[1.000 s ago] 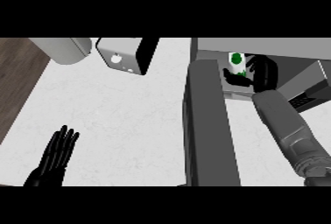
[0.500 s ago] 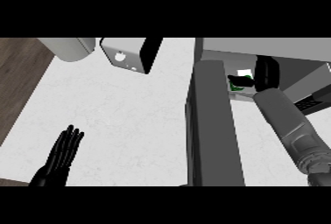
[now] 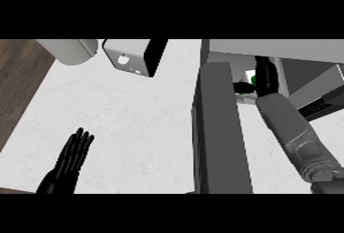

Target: Pick up the milk, place it into the microwave and close the microwave

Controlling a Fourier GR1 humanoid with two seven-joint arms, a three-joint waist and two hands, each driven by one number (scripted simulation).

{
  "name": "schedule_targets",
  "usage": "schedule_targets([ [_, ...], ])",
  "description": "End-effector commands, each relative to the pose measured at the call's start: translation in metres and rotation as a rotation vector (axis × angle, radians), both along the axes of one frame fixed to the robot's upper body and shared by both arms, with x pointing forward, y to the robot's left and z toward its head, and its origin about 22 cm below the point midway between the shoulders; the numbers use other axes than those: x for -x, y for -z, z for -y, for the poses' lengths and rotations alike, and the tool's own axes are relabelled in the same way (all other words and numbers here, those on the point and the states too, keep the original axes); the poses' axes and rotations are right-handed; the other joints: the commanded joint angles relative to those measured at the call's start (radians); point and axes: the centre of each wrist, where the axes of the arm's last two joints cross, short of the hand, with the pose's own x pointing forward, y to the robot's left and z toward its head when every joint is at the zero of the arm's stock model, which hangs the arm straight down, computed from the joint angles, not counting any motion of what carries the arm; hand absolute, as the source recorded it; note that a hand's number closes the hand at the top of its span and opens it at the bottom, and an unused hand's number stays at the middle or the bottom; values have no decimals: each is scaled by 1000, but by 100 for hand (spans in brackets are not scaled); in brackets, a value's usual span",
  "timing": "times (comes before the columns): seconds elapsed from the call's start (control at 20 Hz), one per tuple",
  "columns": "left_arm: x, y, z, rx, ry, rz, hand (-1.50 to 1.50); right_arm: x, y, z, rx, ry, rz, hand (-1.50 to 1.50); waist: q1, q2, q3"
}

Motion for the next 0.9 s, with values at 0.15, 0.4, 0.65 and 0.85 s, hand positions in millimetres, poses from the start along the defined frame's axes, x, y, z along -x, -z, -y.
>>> schedule_targets([
  [0.15, 13, 1, 7, 7, 23, -4, -150, 8, 14, -5, -149, -58, 10, -150, -15, -14, -1],
  [0.4, -1, 4, 14, 3, 23, -2, -150, 27, 38, 10, -250, -91, -5, -150, -50, -21, -2],
  [0.65, 7, -5, 13, -5, 46, 5, -150, 53, 67, 29, -307, -86, -8, -150, -56, -28, -2],
  [0.85, -5, -11, 38, 0, 48, 10, -150, 55, 71, 22, -366, -119, -18, -150, -75, -34, -3],
])
